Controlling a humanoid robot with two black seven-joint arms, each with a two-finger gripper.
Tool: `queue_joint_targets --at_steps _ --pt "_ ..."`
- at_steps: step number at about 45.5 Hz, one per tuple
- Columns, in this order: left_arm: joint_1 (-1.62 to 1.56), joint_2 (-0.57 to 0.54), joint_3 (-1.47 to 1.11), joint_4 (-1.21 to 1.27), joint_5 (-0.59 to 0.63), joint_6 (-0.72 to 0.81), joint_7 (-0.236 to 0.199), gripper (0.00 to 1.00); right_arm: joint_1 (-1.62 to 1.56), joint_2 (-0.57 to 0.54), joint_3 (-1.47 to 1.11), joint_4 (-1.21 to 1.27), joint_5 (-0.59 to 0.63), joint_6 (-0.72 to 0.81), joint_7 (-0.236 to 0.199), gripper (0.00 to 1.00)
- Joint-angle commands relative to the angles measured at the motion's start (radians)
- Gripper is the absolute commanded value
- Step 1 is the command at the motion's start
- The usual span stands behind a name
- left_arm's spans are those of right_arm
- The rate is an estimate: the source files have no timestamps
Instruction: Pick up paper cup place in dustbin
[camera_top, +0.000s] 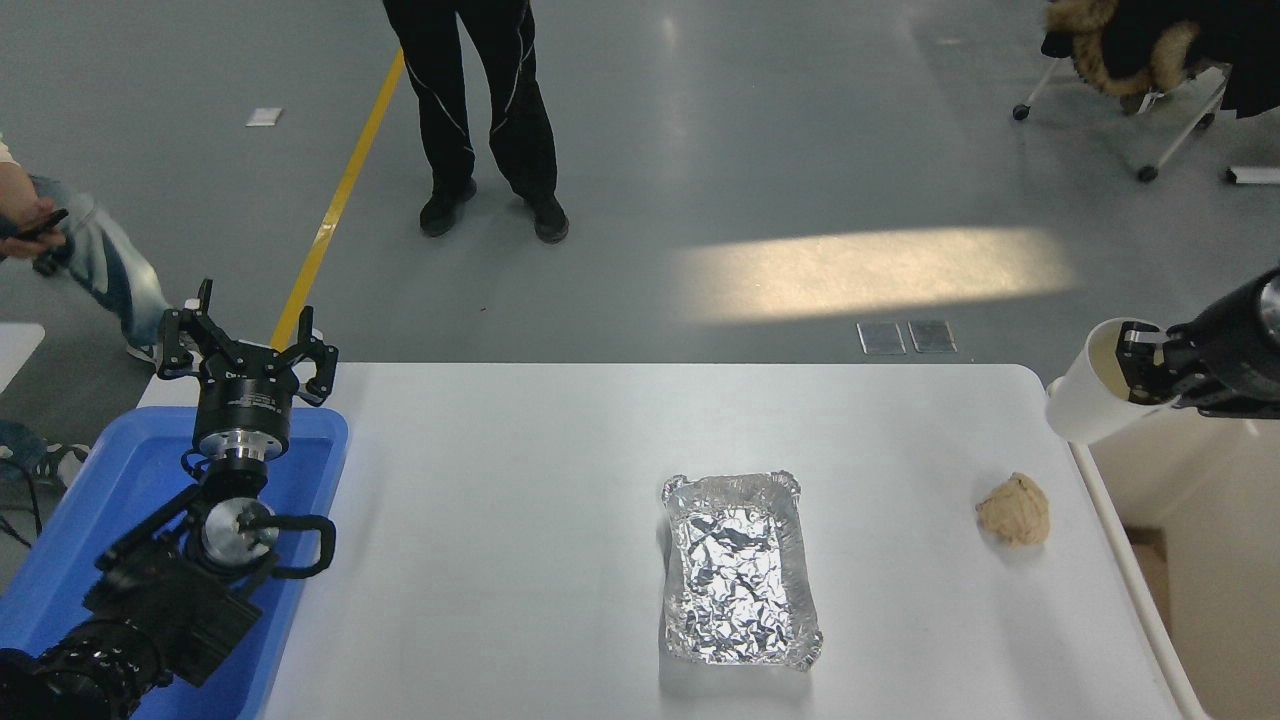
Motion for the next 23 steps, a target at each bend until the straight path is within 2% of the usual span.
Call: queue_joint_targets --at_steps 1,12,23 --pt "-0.001 0.0 0.0 -0.001 0.002 0.0 0.0 0.99 -0.492 -0.031 0.148 -0.454 0.15 -0.111 -0.001 0.0" --pt "-0.001 0.0 0.0 -0.001 0.0 0.0 0.0 0.99 -0.865 0.009 0.405 -0.799 0.197 -0.112 -0.001 0.0" --pt "-0.001 0.0 0.0 -0.001 0.0 0.0 0.0 0.99 -1.074 0.135 0.513 -1.005 0.195 -0.175 -0.001 0.0"
